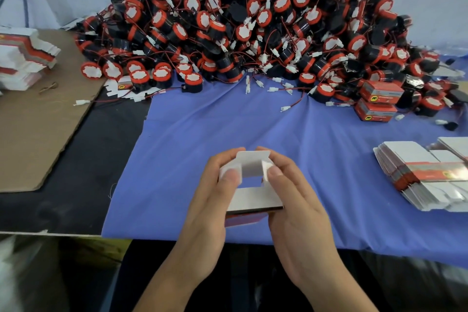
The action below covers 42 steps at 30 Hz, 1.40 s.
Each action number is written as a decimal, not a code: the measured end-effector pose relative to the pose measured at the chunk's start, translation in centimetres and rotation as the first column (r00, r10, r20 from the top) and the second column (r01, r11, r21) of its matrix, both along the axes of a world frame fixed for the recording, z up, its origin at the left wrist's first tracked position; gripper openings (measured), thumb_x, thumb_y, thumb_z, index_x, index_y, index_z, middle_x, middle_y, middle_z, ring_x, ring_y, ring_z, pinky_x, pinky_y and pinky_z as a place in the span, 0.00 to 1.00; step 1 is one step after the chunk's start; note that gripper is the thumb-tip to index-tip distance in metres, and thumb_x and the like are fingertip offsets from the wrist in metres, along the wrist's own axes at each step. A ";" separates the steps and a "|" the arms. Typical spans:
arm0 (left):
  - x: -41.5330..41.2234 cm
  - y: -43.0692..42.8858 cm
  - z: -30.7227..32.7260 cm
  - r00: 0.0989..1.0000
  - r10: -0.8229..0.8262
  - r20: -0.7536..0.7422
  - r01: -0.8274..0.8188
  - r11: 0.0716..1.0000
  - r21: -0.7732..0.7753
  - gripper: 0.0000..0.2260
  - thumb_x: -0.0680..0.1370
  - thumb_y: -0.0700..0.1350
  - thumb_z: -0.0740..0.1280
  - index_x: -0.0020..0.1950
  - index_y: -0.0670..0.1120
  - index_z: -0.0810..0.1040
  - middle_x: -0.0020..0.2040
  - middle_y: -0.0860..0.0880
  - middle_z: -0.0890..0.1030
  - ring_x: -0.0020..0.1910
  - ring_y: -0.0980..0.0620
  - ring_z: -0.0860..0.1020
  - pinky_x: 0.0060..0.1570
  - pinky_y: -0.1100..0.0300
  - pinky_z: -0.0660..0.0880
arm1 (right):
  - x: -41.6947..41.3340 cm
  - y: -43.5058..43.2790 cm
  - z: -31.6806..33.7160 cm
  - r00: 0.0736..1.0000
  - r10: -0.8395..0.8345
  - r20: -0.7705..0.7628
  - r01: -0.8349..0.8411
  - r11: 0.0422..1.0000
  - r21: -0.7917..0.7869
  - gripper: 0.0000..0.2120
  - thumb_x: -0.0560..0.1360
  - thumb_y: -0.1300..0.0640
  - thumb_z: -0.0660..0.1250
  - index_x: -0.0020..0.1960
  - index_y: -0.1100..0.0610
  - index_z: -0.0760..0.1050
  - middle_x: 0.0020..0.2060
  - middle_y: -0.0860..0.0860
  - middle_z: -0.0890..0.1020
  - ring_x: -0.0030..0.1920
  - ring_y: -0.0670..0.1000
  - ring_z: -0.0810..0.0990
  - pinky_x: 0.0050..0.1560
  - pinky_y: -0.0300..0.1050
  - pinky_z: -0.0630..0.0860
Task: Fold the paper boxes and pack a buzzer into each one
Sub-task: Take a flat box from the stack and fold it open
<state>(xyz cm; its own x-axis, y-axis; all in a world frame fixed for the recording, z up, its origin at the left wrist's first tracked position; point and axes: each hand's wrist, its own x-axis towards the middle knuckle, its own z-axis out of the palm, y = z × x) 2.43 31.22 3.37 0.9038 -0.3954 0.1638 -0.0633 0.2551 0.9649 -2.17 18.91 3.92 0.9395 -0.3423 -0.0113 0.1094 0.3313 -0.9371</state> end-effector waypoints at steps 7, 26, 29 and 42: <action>-0.1 -0.2 -0.4 0.998 0.048 0.045 -0.052 0.995 0.087 0.16 0.85 0.35 0.60 0.57 0.57 0.78 0.49 0.60 0.81 0.47 0.62 0.82 0.40 0.70 0.79 | 0.2 1.1 -0.5 0.994 -0.098 0.057 0.106 0.984 -0.142 0.11 0.81 0.63 0.64 0.53 0.47 0.80 0.47 0.49 0.84 0.46 0.47 0.80 0.46 0.38 0.78; 0.5 0.5 -0.7 0.997 -0.068 0.036 0.068 0.998 -0.007 0.14 0.74 0.46 0.60 0.55 0.48 0.80 0.58 0.51 0.83 0.58 0.49 0.82 0.53 0.59 0.79 | 0.1 0.6 -1.0 0.998 -0.027 0.051 0.031 0.996 -0.088 0.16 0.69 0.66 0.59 0.48 0.51 0.80 0.53 0.52 0.86 0.55 0.52 0.83 0.52 0.45 0.80; 0.3 0.3 -0.8 0.997 -0.012 0.070 0.005 0.995 0.103 0.17 0.74 0.39 0.62 0.60 0.52 0.78 0.57 0.55 0.82 0.55 0.54 0.82 0.50 0.64 0.79 | 0.2 0.7 -1.2 0.996 -0.082 0.046 0.088 0.986 -0.142 0.20 0.68 0.66 0.59 0.52 0.49 0.79 0.51 0.51 0.85 0.50 0.50 0.82 0.48 0.42 0.80; -0.1 0.1 -1.0 0.994 0.040 0.098 -0.051 0.992 0.112 0.14 0.77 0.47 0.66 0.61 0.54 0.78 0.58 0.55 0.82 0.57 0.54 0.81 0.52 0.65 0.78 | 0.0 0.6 -0.9 0.995 -0.087 0.039 0.094 0.970 -0.223 0.15 0.73 0.62 0.60 0.51 0.50 0.82 0.47 0.50 0.85 0.48 0.49 0.81 0.48 0.42 0.78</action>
